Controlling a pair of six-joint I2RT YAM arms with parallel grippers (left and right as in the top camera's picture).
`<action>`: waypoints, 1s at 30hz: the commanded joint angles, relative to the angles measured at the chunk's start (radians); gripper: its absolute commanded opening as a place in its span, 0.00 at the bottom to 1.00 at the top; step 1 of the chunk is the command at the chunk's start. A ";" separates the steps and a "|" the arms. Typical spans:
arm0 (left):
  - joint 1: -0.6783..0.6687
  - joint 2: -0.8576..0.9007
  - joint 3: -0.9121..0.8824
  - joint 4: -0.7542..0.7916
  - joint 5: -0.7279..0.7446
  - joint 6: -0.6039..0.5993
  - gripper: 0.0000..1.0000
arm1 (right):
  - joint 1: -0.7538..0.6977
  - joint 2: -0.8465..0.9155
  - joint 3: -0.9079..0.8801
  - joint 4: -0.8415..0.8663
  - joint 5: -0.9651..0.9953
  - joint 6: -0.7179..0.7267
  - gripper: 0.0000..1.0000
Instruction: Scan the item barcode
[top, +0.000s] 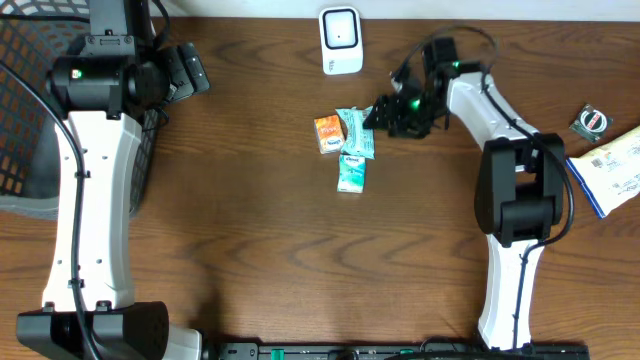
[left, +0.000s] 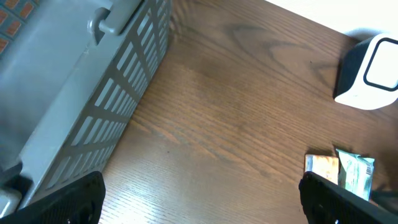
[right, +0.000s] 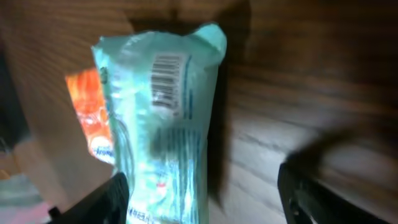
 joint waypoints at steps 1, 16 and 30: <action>-0.001 0.000 0.003 -0.002 -0.016 -0.002 0.98 | 0.001 0.009 -0.093 0.089 -0.157 0.011 0.70; -0.001 0.000 0.003 -0.002 -0.016 -0.002 0.98 | 0.011 0.008 -0.243 0.215 -0.134 0.100 0.12; -0.001 0.000 0.003 -0.002 -0.016 -0.002 0.98 | 0.016 -0.162 -0.195 0.216 -0.018 -0.058 0.01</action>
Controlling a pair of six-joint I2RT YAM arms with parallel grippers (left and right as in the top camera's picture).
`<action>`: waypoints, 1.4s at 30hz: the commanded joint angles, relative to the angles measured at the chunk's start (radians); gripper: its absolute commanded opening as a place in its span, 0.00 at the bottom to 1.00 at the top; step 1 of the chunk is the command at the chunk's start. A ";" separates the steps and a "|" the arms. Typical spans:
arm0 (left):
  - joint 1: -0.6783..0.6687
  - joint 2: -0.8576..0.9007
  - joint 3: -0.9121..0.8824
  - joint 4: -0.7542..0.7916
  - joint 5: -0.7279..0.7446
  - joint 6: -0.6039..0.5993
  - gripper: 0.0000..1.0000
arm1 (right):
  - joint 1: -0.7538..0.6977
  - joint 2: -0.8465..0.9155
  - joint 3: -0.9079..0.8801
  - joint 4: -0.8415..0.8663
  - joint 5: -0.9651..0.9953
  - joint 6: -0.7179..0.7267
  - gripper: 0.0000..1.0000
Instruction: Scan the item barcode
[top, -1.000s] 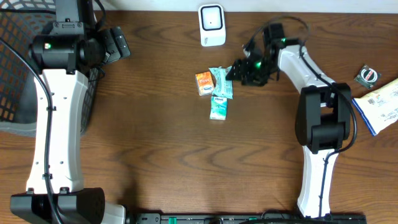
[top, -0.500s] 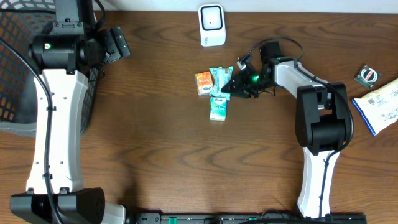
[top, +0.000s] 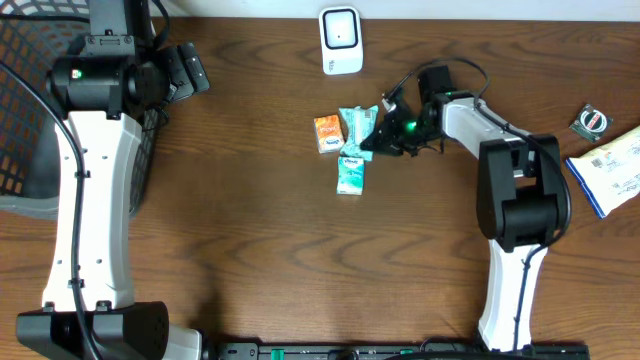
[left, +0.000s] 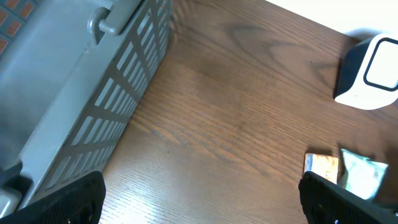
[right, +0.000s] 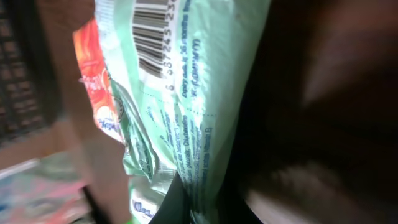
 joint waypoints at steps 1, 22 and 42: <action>-0.001 0.000 0.003 -0.003 -0.016 -0.002 0.98 | 0.016 -0.137 0.028 0.008 0.134 -0.124 0.01; -0.001 0.000 0.003 -0.003 -0.016 -0.002 0.98 | 0.200 -0.380 0.027 0.311 0.304 -0.301 0.01; -0.001 0.000 0.003 -0.003 -0.016 -0.002 0.98 | 0.212 -0.372 -0.008 0.172 0.768 -0.301 0.01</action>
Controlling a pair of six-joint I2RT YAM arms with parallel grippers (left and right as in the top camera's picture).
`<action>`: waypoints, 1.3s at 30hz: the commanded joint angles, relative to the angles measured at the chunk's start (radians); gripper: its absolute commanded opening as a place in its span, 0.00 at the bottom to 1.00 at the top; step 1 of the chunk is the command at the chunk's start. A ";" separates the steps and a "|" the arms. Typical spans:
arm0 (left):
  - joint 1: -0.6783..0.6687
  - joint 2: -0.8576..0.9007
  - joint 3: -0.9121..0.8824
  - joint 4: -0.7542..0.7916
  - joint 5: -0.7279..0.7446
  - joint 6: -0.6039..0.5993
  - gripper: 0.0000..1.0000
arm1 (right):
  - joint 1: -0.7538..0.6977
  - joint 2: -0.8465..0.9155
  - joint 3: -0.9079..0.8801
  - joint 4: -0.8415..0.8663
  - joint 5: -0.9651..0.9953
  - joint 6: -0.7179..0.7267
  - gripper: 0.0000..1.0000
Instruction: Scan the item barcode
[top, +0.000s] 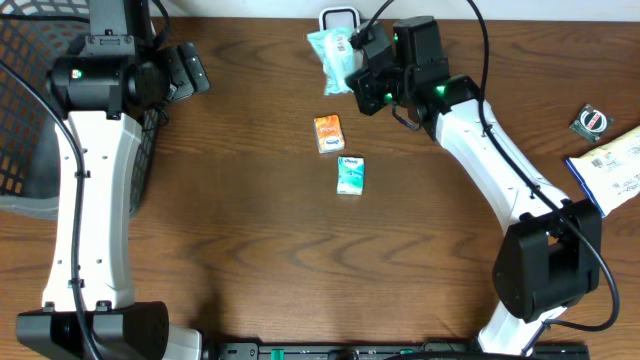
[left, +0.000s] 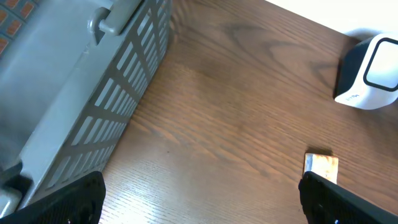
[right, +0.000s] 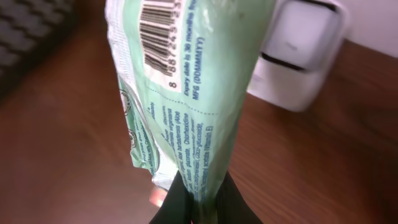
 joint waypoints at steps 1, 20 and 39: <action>-0.001 0.000 0.003 -0.002 -0.016 -0.002 0.98 | 0.018 0.005 -0.026 -0.039 0.319 -0.010 0.01; -0.001 0.000 0.003 -0.002 -0.016 -0.002 0.98 | 0.045 0.298 -0.035 -0.212 1.088 -0.104 0.02; -0.001 0.000 0.003 -0.002 -0.016 -0.002 0.98 | 0.251 0.325 0.063 -0.420 0.936 0.107 0.46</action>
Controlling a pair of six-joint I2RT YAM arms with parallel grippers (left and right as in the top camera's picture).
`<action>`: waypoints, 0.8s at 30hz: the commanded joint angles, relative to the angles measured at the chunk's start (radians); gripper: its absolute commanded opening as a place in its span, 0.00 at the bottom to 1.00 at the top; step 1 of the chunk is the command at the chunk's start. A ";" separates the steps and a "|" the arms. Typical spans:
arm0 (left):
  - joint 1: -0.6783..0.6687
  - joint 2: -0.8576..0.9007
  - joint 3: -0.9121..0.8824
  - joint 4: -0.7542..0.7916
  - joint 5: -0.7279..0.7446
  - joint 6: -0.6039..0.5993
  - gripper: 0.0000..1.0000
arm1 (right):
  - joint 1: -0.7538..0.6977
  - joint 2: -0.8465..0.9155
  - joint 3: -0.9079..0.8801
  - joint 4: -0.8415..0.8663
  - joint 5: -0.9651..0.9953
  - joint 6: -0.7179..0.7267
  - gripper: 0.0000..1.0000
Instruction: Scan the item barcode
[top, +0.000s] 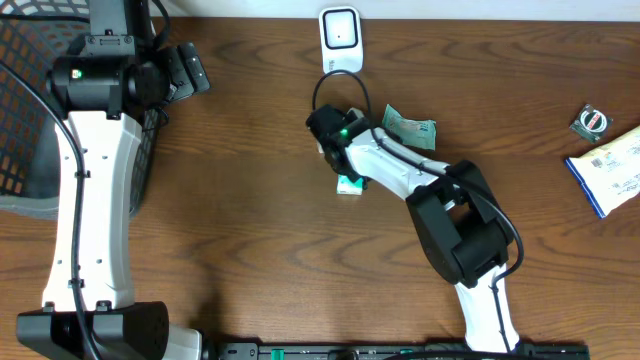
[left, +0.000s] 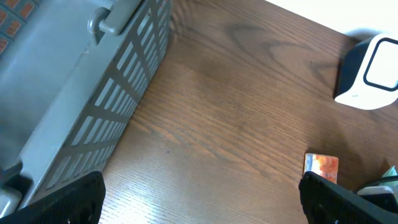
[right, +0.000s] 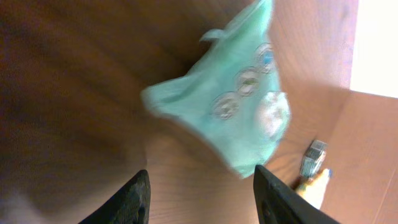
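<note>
The pale green packet (top: 408, 130) lies flat on the table, right of the middle; the right wrist view shows it (right: 233, 121) just beyond the fingers, free of them. My right gripper (top: 343, 140) is low over the table by the orange packet (left: 321, 167), open and empty (right: 202, 199). The white scanner (top: 340, 40) stands at the back edge and also shows in the left wrist view (left: 370, 71). My left gripper (top: 188, 68) hangs open at the far left beside the basket, its fingers (left: 62, 199) wide apart over bare wood.
A small teal packet (top: 350, 184) lies partly under the right arm. A black mesh basket (top: 20, 100) fills the left edge. At the right edge sit a tape roll (top: 590, 120) and a white-and-blue packet (top: 610, 170).
The right gripper held the green packet up beside the scanner; now the packet lies on the table to the right and the gripper is open, down by the orange packet. The left arm is unchanged.
The right gripper was open at the green packet lying beside the orange one. Then it was shut on it at table level, then held it raised next to the scanner. Now the packet rests further right and the gripper is empty.
</note>
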 joint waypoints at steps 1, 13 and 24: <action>-0.001 0.000 0.003 -0.003 -0.016 -0.002 0.98 | -0.027 0.000 0.103 -0.057 -0.133 0.097 0.45; -0.001 0.000 0.003 -0.003 -0.016 -0.002 0.98 | -0.366 -0.002 0.405 -0.162 -0.671 -0.106 0.53; -0.001 0.000 0.003 -0.003 -0.016 -0.002 0.98 | -0.643 0.017 0.319 -0.060 -1.389 -0.398 0.53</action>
